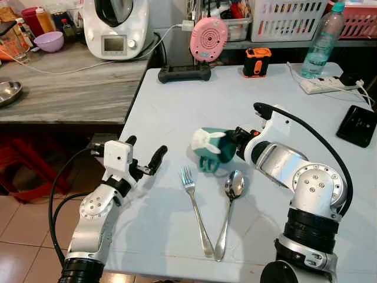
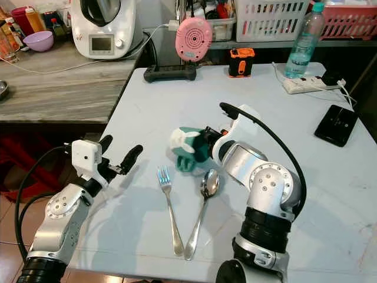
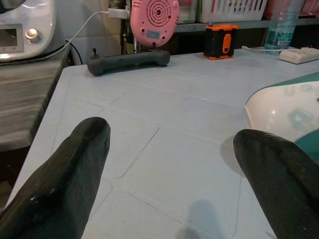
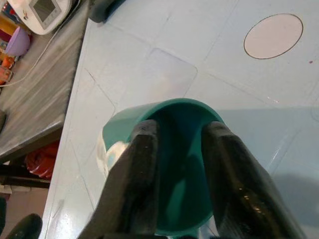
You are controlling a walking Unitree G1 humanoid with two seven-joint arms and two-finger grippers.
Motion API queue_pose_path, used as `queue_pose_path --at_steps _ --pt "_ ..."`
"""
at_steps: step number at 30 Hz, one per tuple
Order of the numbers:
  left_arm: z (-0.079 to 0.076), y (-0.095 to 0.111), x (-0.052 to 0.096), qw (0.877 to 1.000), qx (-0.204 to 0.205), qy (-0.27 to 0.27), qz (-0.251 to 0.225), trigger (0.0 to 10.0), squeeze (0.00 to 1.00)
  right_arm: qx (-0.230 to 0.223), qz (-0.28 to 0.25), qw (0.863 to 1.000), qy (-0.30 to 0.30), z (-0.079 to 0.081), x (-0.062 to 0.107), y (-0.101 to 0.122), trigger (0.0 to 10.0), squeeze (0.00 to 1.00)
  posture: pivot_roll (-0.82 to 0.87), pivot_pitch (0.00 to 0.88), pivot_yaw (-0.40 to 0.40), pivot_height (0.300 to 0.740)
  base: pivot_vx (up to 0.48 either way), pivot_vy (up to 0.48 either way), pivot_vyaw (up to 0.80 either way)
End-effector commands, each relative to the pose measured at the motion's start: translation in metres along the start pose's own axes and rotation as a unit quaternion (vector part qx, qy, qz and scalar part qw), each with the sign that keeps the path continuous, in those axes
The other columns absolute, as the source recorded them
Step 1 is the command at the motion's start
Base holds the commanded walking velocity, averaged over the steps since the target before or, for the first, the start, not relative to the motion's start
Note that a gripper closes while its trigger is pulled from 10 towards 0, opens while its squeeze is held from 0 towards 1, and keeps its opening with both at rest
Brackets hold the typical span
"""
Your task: Setting the table
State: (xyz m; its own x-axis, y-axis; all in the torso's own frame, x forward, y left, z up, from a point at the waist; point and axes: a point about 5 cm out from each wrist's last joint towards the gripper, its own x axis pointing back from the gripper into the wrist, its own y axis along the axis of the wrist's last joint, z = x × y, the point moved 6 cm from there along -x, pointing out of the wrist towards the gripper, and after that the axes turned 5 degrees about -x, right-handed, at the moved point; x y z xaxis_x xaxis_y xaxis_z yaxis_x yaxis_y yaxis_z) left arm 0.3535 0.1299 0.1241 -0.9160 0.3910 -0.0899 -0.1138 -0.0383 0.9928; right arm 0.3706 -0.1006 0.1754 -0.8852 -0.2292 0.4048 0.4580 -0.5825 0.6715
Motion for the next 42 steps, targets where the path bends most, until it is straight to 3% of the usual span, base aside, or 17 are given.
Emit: queue_pose_path --at_steps 1,6,9,12,14,19,26,31,37,38,39,42 --pt "0.0 -0.001 0.0 1.0 -0.003 -0.001 0.002 10.0 0.0 -0.017 0.025 0.998 0.057 0.039 -0.002 -0.023 10.0 1.0 -0.14 0.047 0.109 0.74 0.0 0.0 0.0" --pt "-0.001 -0.001 -0.001 1.0 -0.002 -0.003 0.002 10.0 0.0 0.014 0.008 0.998 0.058 0.039 -0.003 -0.016 10.0 1.0 -0.14 0.045 0.11 0.74 0.0 0.0 0.0" --pt "-0.002 -0.001 -0.002 1.0 -0.001 -0.003 0.001 10.0 0.0 0.067 0.001 0.994 0.084 0.042 -0.001 -0.014 10.0 1.0 -0.14 0.045 0.108 0.74 0.0 0.0 0.0" --pt "-0.002 0.0 -0.002 1.0 -0.001 -0.003 0.0 10.0 0.0 0.083 0.0 0.993 0.088 0.041 0.0 -0.014 10.0 1.0 -0.14 0.045 0.108 0.74 0.0 0.0 0.0" --pt "-0.003 0.0 -0.001 1.0 0.0 -0.002 0.0 10.0 0.0 0.162 -0.033 0.984 0.06 0.018 0.004 -0.005 10.0 1.0 -0.14 0.048 0.106 0.74 0.0 0.0 0.0" --pt "-0.005 -0.003 -0.001 1.0 0.003 -0.001 0.003 10.0 0.0 0.243 -0.073 0.967 0.015 -0.012 0.005 0.011 10.0 1.0 -0.14 0.048 0.106 0.74 0.0 0.0 0.0" --pt "-0.009 -0.003 -0.004 1.0 0.006 -0.005 0.002 10.0 0.0 0.316 -0.122 0.941 0.014 -0.021 0.006 0.03 10.0 1.0 -0.15 0.053 0.109 0.74 0.0 0.0 0.0" --pt "-0.008 -0.002 -0.005 1.0 0.005 -0.003 0.0 10.0 0.0 0.361 -0.137 0.922 0.029 -0.02 0.007 0.034 10.0 1.0 -0.15 0.051 0.11 0.74 0.0 0.0 0.0" --pt "-0.008 0.003 -0.006 1.0 0.003 -0.001 -0.009 10.0 0.0 0.364 -0.191 0.909 0.071 -0.005 0.017 0.042 10.0 1.0 -0.15 0.051 0.11 0.74 0.0 0.0 0.0" --pt "-0.009 0.004 -0.006 1.0 0.001 -0.003 -0.012 10.0 0.0 0.369 -0.194 0.906 0.075 -0.003 0.019 0.04 10.0 1.0 -0.15 0.051 0.11 0.74 0.0 0.0 0.0" --pt "-0.009 0.005 -0.006 1.0 -0.002 -0.005 -0.015 10.0 0.0 0.392 -0.203 0.893 0.087 0.001 0.022 0.032 10.0 1.0 -0.15 0.051 0.11 0.74 0.0 0.0 0.0" --pt "-0.008 0.006 -0.006 1.0 -0.002 -0.005 -0.017 10.0 0.0 0.401 -0.206 0.888 0.092 0.001 0.024 0.023 10.0 1.0 -0.15 0.054 0.107 0.74 0.0 0.0 0.0"
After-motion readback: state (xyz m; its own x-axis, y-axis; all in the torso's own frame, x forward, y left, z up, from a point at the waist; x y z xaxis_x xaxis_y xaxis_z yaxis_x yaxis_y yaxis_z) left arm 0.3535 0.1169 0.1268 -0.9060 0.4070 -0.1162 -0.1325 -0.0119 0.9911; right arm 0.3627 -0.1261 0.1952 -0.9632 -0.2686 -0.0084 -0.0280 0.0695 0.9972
